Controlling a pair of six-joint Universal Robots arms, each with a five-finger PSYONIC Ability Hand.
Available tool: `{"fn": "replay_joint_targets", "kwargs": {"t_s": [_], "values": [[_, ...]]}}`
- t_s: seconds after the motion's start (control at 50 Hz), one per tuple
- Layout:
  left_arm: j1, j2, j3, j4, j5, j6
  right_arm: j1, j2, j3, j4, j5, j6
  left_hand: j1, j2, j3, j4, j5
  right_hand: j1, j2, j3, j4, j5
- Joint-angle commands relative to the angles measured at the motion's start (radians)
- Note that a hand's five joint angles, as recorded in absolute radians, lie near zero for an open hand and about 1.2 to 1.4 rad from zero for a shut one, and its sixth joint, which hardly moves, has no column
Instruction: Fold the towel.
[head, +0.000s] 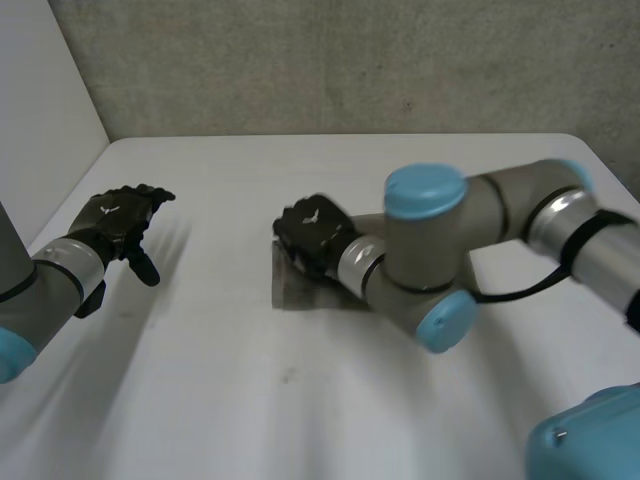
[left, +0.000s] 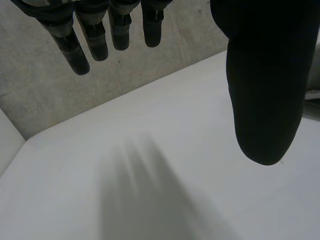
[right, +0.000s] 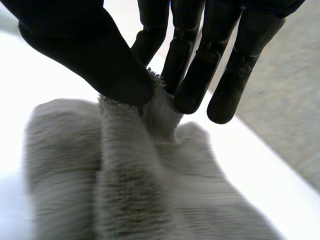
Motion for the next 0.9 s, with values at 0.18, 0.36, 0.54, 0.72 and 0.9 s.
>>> {"fn": "replay_joint_targets", "kwargs": {"t_s": [0.18,0.36,0.54,0.72,0.9], "values": [[-0.001,-0.001,-0.006,0.027,0.000,0.000,-0.029,-0.132,0.051,0.092,0.014,0.121,0.003,0.010,0.007,0.007,-0.024,-1.216,-1.036,-1.041,-1.043,-1.033],[-0.015,-0.001,-0.009,0.027,0.000,0.000,-0.292,-0.388,0.435,0.091,-0.001,0.122,0.003,0.010,0.007,0.007,-0.024,-1.216,-1.036,-1.041,-1.043,-1.033],[-0.016,-0.004,-0.012,0.053,0.000,0.000,-0.467,-0.448,0.752,-0.107,0.001,-0.011,0.003,0.010,0.007,0.007,-0.024,-0.929,-0.749,-0.754,-0.755,-0.746],[-0.024,-0.002,-0.020,0.054,0.000,0.000,-0.506,-0.419,0.823,-0.205,0.001,-0.052,0.003,0.010,0.007,0.007,-0.024,0.005,0.186,0.181,0.179,0.188],[-0.025,0.001,-0.029,0.054,-0.002,0.000,-0.478,-0.431,0.684,-0.264,0.016,0.046,0.003,0.010,0.007,0.007,-0.024,0.005,0.186,0.181,0.179,0.188]]}}
